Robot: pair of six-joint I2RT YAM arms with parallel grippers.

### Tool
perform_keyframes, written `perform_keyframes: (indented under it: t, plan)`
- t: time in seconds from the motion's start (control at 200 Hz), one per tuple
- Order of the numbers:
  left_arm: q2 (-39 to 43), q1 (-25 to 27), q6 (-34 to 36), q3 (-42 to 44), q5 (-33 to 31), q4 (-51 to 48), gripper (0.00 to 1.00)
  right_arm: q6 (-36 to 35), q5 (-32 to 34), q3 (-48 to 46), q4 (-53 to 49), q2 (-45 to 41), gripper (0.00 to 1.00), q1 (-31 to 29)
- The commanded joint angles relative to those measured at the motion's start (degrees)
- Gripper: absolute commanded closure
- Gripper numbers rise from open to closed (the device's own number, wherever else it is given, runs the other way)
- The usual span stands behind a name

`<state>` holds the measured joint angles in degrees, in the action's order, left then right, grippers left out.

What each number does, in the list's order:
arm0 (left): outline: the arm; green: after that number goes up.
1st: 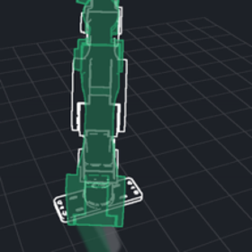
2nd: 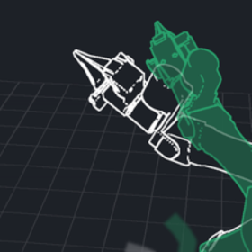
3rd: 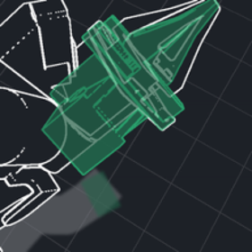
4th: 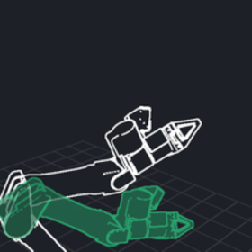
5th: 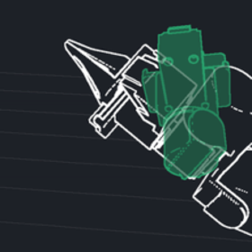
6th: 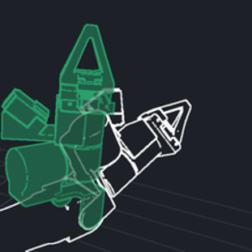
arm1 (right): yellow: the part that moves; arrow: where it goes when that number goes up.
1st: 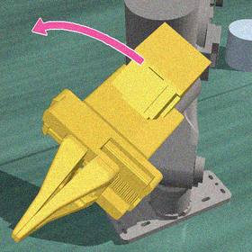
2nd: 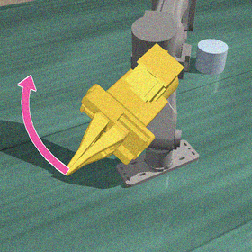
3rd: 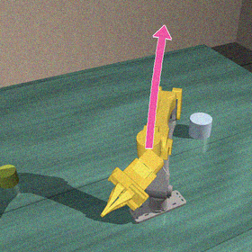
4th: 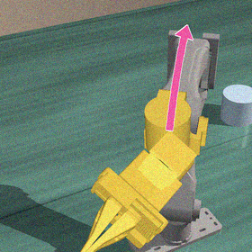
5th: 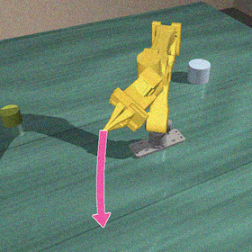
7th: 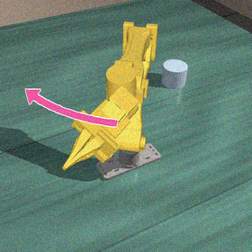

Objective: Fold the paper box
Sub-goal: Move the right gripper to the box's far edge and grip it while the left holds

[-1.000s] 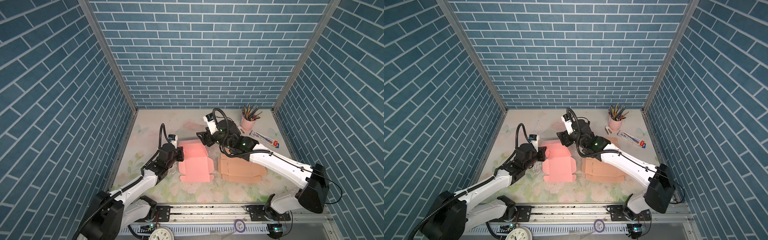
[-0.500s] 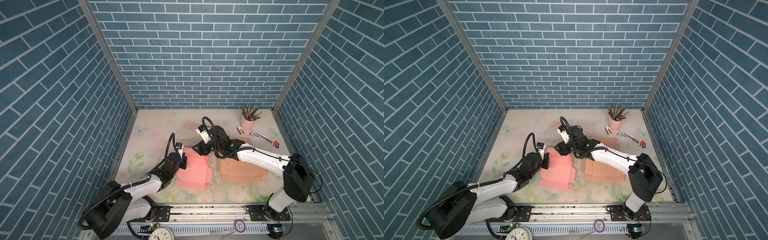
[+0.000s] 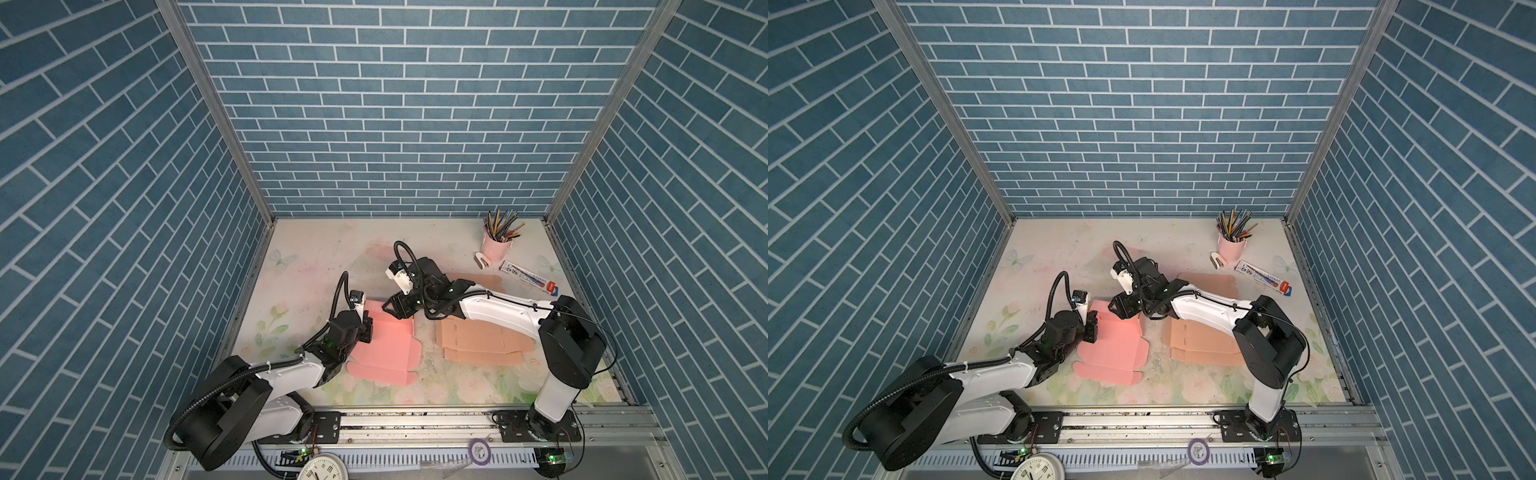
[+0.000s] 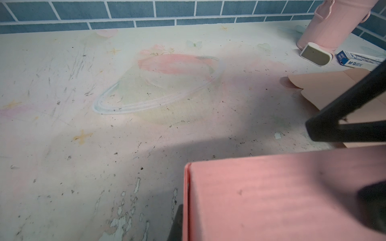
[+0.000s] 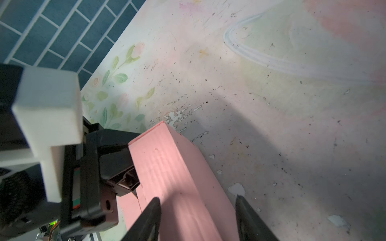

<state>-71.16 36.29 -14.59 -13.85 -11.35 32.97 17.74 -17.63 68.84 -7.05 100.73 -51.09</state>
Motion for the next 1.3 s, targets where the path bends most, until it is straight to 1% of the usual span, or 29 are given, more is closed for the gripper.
perform_keyframes:
  t: [0.0, 0.08, 0.26, 0.32, 0.45, 0.555, 0.71, 0.8, 0.865, 0.98, 1.295]
  plan:
    - [0.7, 0.1, -2.1, 0.7, -1.0, 3.4, 0.90, -1.8, 0.1, 1.2, -3.6, 1.3, 0.43, -0.1]
    - [0.9, 0.2, -2.8, 1.7, -0.9, 3.7, 0.86, -1.8, 0.1, 1.3, -3.7, 1.1, 0.43, -0.2]
    - [2.3, 0.1, -4.8, 4.0, -1.0, 4.3, 0.82, -2.3, 0.8, 2.1, -4.9, 0.1, 0.43, -0.8]
    - [3.2, 0.1, -5.1, 4.5, -1.0, 4.0, 0.79, -2.4, 1.2, 2.6, -5.4, 0.0, 0.43, -1.0]
    - [4.7, 0.3, -5.8, 5.7, -0.6, 3.7, 0.71, -2.5, 2.1, 3.0, -5.9, -0.4, 0.38, -1.5]
    - [5.1, 0.8, -6.6, 6.8, -0.6, 4.1, 0.69, -2.6, 2.8, 3.5, -6.3, -0.4, 0.35, -2.1]
    - [5.9, 1.9, -8.1, 7.3, -1.7, 3.0, 0.66, -4.6, 8.6, 6.6, -10.5, 0.9, 0.32, -4.5]
    - [7.6, 2.0, -10.5, 8.5, -2.3, 1.8, 0.62, -5.8, 11.6, 7.8, -12.3, 1.5, 0.31, -5.8]
    - [9.5, 2.1, -11.5, 9.5, -2.1, 1.6, 0.59, -6.2, 12.5, 8.5, -13.2, 2.0, 0.31, -6.0]
    - [11.4, 2.0, -12.1, 10.0, -2.2, 0.7, 0.58, -6.8, 13.5, 9.5, -14.1, 2.9, 0.32, -6.1]
    - [11.9, 1.9, -12.4, 9.8, -2.0, -0.1, 0.58, -9.0, 15.1, 12.8, -17.2, 5.8, 0.33, -7.0]
